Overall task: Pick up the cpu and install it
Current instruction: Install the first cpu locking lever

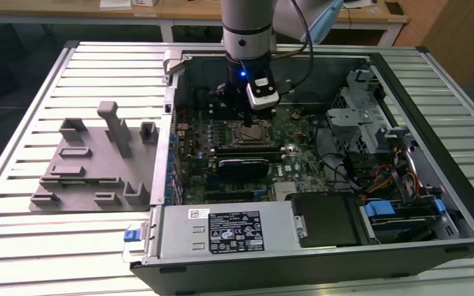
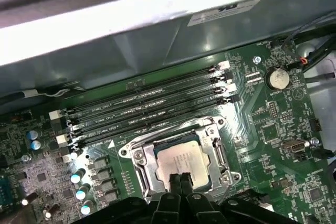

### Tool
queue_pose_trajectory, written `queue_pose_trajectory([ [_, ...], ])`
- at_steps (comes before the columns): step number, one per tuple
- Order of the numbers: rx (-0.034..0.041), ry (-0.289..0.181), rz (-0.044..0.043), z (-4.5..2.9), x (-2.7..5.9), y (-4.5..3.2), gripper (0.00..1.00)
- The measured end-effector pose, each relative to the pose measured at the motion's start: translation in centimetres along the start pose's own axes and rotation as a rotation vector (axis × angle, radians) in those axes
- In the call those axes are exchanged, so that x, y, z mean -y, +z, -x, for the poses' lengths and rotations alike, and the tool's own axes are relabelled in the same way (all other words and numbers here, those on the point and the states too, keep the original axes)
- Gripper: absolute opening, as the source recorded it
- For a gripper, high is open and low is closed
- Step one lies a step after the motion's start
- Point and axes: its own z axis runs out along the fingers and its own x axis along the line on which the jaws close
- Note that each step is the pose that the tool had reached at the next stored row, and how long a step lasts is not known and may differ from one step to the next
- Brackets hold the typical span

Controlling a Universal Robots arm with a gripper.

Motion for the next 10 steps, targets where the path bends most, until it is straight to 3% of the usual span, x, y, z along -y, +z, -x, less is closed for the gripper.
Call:
queue_pose_trajectory([
  [10,-0.0051,-0.004,-0.017,1.14,-0.35,0.1,0.11],
])
